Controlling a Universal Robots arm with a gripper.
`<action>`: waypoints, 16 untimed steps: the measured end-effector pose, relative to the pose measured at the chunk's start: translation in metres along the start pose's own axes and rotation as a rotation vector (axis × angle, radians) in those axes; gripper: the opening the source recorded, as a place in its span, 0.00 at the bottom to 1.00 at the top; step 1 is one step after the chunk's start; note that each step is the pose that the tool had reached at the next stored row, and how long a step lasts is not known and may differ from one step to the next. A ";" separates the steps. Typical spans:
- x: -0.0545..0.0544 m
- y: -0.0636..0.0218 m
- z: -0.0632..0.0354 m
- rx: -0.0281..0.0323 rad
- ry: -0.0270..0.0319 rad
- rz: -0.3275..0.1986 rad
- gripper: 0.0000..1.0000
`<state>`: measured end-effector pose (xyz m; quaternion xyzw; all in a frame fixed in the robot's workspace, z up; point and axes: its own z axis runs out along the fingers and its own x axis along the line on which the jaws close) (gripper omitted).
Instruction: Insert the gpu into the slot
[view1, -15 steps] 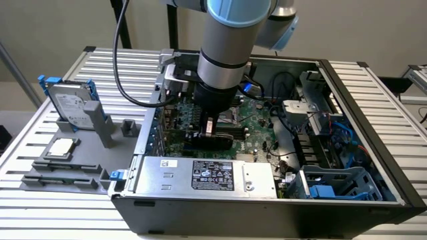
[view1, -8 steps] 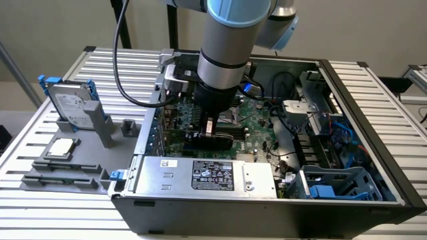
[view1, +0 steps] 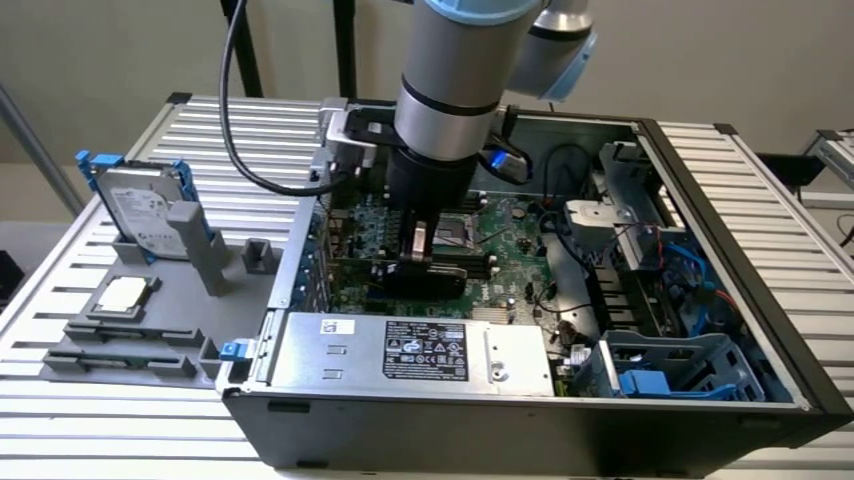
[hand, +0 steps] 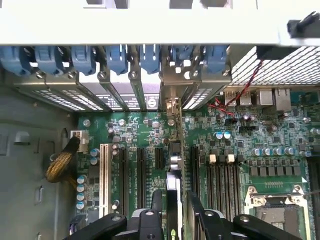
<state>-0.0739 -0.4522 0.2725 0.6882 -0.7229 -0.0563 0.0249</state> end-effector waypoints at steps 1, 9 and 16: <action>0.000 0.0005 -0.0045 -0.0001 0.0002 0.000 0.34; -0.002 0.0078 -0.0203 -0.0108 0.0006 0.000 0.18; -0.002 0.0121 -0.0199 -0.0944 0.0029 -0.005 0.11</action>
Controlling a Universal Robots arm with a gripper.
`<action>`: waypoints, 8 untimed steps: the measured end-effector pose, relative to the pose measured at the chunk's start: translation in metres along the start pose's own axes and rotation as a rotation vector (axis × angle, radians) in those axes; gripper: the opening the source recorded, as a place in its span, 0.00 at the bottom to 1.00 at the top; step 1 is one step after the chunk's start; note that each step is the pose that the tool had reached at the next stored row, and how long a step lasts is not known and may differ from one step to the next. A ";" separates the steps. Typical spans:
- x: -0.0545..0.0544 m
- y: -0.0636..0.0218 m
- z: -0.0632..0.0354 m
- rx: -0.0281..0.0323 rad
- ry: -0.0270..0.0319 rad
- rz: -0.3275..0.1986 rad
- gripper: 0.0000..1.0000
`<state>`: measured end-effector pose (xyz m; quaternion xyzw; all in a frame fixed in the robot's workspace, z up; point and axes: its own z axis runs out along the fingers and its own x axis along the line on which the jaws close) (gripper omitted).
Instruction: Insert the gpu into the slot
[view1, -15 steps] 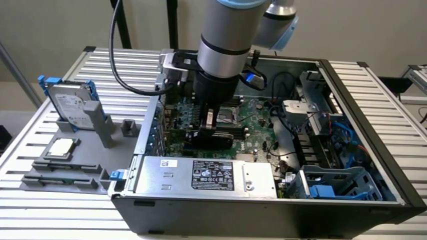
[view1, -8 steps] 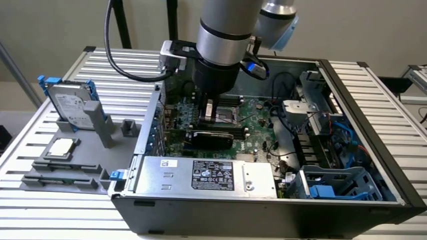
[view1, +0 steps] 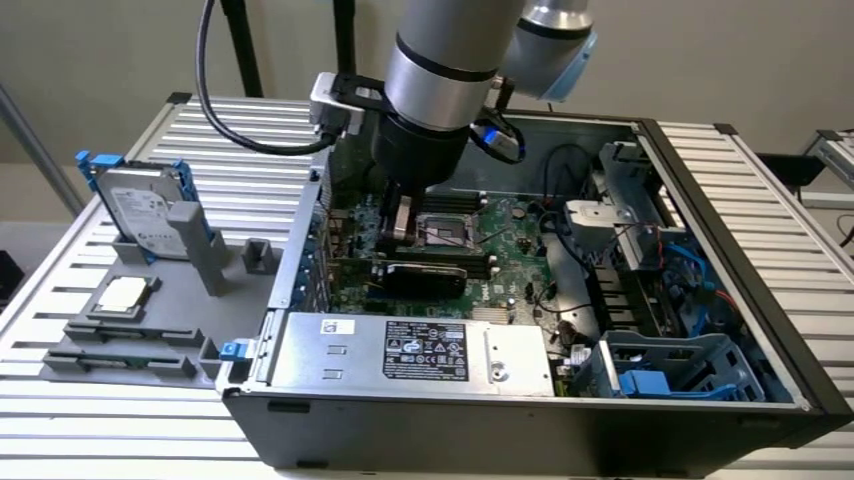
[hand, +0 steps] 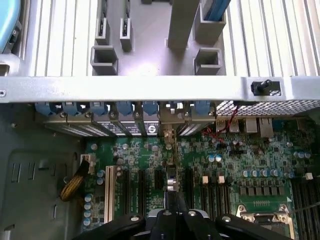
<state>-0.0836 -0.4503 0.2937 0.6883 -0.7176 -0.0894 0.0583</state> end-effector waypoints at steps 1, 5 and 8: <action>0.000 0.0003 0.0000 -0.0139 0.0003 -0.001 0.11; 0.000 0.0016 0.0004 -0.0688 0.0029 -0.005 0.11; 0.000 0.0034 0.0008 -0.0985 0.0054 -0.010 0.11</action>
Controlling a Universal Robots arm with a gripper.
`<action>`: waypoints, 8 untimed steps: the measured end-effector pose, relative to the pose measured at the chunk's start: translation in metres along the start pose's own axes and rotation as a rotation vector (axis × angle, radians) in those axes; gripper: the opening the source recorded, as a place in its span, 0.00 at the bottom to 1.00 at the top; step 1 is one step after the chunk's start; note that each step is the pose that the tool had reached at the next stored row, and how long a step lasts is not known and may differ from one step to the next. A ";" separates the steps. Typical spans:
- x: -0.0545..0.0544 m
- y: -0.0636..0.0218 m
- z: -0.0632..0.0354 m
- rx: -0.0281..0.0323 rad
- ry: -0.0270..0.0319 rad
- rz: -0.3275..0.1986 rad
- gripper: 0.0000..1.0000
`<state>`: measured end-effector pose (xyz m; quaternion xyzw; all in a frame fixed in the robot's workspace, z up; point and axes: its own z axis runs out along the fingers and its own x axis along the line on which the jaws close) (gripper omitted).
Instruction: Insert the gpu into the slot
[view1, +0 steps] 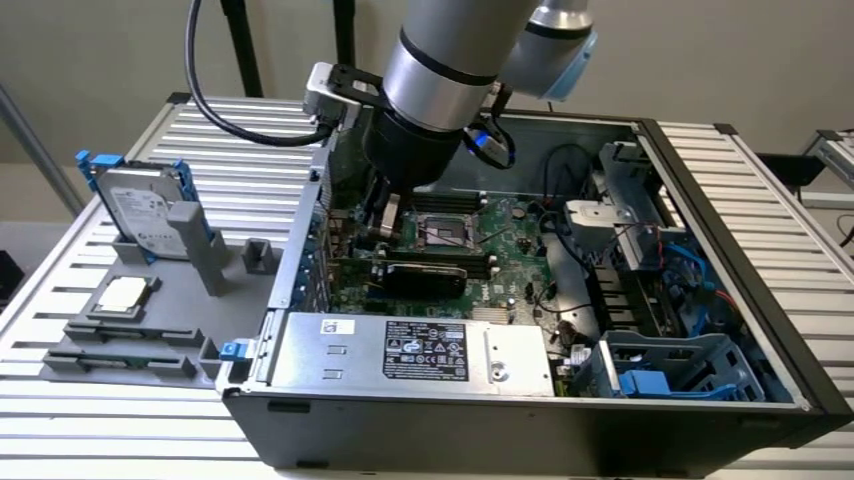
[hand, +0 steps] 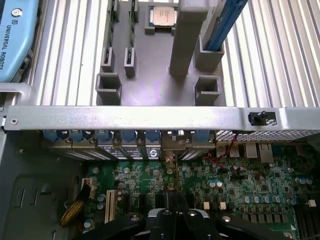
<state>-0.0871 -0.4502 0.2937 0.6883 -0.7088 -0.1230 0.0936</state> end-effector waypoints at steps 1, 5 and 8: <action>0.000 0.0008 0.0004 -0.0072 0.0009 -0.002 0.11; 0.000 0.0050 0.0025 -0.0263 0.0108 -0.007 0.11; 0.000 0.0097 0.0046 -0.0372 0.0193 -0.007 0.11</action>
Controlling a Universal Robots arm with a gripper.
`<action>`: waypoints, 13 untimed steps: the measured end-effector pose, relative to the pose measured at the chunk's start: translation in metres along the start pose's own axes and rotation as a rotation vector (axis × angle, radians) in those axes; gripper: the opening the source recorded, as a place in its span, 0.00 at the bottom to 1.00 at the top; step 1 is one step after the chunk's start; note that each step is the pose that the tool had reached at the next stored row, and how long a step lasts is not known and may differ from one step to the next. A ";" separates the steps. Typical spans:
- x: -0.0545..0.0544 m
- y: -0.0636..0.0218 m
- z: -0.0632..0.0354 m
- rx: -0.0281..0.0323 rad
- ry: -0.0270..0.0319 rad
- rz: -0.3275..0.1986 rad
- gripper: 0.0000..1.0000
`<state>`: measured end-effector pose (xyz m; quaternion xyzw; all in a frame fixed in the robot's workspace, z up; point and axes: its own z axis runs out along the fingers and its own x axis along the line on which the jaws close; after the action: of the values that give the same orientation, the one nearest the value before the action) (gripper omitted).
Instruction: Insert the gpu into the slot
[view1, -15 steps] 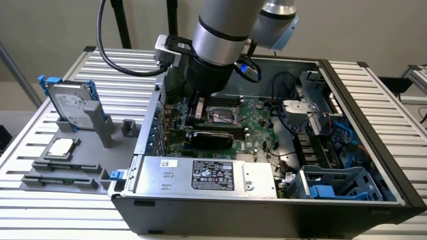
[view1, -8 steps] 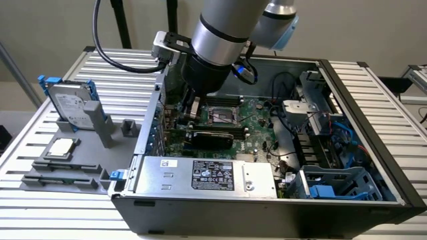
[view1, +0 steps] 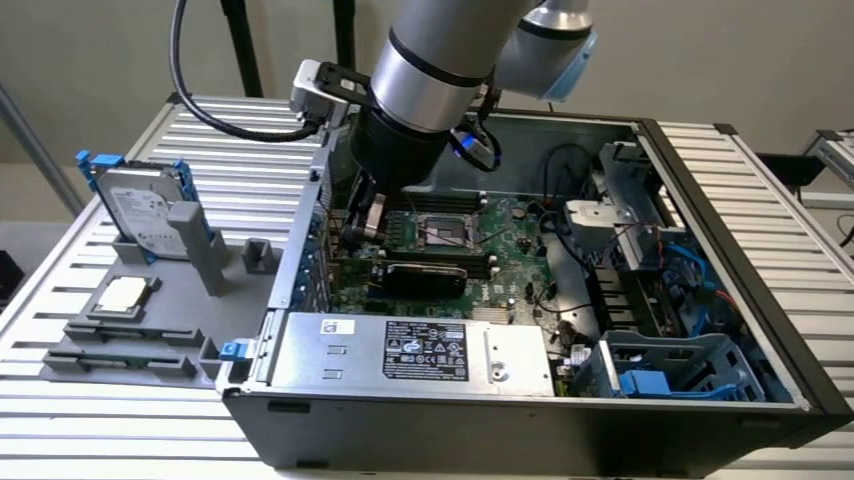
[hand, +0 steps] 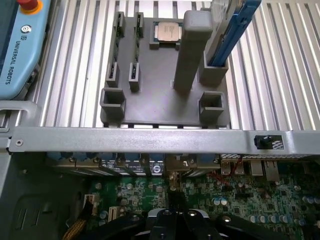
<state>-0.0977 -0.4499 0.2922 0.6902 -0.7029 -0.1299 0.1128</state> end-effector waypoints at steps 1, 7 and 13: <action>0.000 0.0009 0.0005 -0.0041 0.0021 0.000 0.11; 0.000 0.0024 0.0019 -0.0330 0.0135 0.005 0.11; 0.000 0.0022 0.0029 -0.0427 0.0408 0.015 0.11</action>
<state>-0.1008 -0.4498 0.2902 0.6848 -0.7027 -0.1299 0.1427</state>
